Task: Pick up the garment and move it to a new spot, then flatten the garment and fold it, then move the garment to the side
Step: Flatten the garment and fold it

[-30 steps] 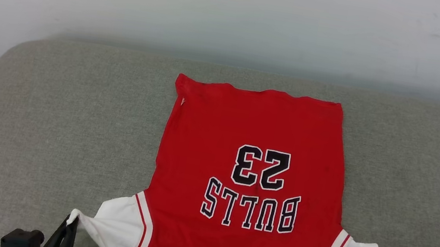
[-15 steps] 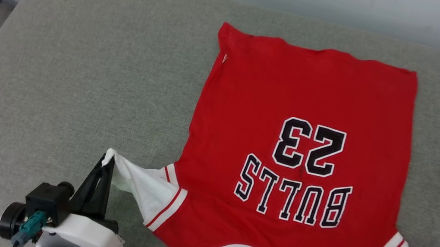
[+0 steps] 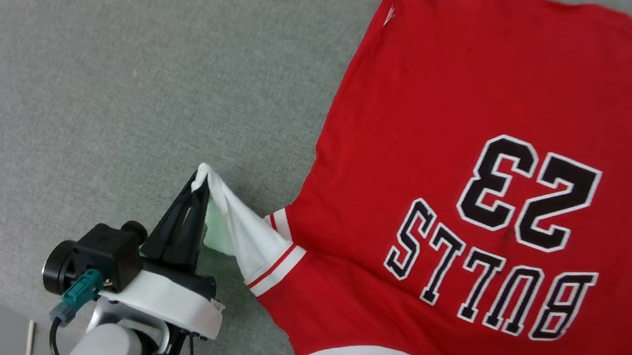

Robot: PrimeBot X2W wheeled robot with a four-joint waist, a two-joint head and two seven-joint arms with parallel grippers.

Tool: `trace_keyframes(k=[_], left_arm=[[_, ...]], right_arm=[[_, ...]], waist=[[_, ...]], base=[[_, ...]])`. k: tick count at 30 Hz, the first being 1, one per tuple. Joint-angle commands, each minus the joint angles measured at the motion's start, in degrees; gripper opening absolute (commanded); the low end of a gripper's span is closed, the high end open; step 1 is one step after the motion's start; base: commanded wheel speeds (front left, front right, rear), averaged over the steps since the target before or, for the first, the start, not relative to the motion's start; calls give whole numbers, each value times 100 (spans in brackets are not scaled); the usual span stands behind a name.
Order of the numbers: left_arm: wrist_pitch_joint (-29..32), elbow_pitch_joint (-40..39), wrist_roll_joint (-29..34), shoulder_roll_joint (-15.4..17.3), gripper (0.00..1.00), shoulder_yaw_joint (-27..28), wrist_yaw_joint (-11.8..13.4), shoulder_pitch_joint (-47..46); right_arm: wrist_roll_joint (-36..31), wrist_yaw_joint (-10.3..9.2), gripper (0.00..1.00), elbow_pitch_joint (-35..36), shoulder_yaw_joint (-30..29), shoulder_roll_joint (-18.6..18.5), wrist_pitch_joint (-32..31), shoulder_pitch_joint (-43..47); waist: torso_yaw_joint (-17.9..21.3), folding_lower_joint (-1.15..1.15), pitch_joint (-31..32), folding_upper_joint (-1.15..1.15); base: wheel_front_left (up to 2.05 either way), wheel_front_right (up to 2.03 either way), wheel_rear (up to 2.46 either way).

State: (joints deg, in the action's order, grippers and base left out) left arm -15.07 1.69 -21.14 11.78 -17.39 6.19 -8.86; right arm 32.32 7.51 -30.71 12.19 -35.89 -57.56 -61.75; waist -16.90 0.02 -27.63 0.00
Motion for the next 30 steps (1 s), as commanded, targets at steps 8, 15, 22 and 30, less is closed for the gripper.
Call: trace_keyframes(k=[8, 15, 22, 30], left_arm=[[-13, 116, 283, -394, 0, 223, -307, -243], [-13, 245, 479, -605, 0, 435, -518, -287], [-13, 340, 609, -700, 0, 661, -653, -152], [-13, 419, 716, -756, 0, 989, -697, 199]], right_arm=[[-385, -5, 100, -630, -91, 278, 4, -93], [-411, -4, 0, -987, 138, 289, -27, 443], [-316, -4, 0, -856, 200, 294, 460, 184], [156, -5, 0, -415, 814, 100, 1056, 328]], waist=[[-316, -2, -602, 0], [-279, -2, -621, 0], [-132, -2, -369, 0], [179, -2, 304, 0]], base=[[0, 0, 0], [0, 0, 0], [0, 0, 0], [0, 0, 0]])
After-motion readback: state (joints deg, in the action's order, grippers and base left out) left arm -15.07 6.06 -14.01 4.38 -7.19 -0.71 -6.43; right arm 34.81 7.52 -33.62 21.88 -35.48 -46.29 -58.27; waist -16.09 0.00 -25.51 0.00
